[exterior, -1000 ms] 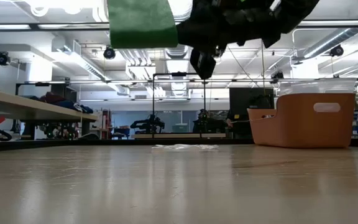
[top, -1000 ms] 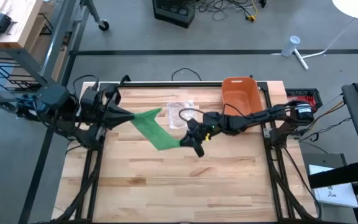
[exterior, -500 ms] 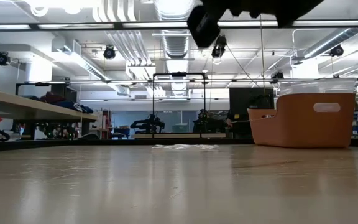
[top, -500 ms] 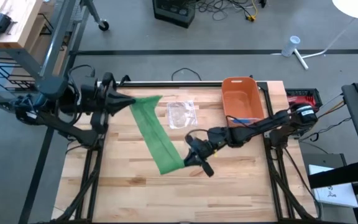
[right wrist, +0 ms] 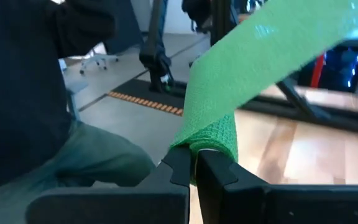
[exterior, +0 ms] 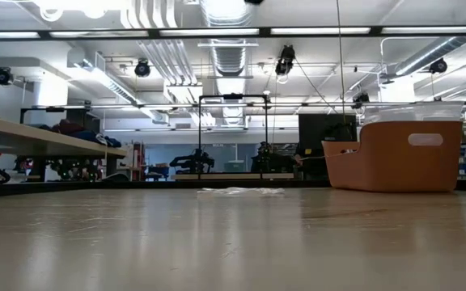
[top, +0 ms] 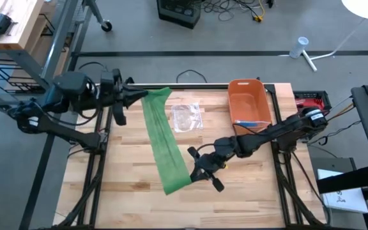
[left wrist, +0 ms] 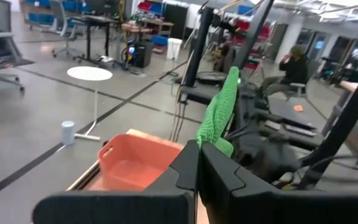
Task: Roll bandage
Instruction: Roll the green bandage
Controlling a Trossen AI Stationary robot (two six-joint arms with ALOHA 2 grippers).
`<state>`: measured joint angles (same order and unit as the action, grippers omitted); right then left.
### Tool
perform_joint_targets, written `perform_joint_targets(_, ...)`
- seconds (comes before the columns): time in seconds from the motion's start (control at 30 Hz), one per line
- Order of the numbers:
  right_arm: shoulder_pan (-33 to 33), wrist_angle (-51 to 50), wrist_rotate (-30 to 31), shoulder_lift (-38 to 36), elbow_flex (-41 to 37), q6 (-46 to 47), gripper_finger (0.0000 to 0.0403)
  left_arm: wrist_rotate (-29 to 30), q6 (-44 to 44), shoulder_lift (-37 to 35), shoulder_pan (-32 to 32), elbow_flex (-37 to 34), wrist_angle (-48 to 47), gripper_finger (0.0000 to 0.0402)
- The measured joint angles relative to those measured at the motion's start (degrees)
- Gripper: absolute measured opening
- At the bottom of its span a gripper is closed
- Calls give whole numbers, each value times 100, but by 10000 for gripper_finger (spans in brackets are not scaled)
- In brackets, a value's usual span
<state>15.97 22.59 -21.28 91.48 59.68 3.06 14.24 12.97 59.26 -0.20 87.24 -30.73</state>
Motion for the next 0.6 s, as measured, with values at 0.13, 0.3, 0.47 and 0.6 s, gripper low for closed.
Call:
perform_joint_targets(0.13, 105, -135, 2, -117, 259, -109, 0, 2, 7, -78, 115, 0, -192, 0)
perform_joint_targets(0.3, 208, -961, 401, -344, 547, -160, 0, 175, 2, -294, 119, 2, -412, 0)
perform_joint_targets(0.47, 308, -1298, 785, -579, 673, -430, 0, 385, 15, -432, 121, 2, -750, 0)
perform_joint_targets(0.6, 332, -1278, 785, -737, 670, -604, 0, 476, 58, -381, 121, 1, -985, 0)
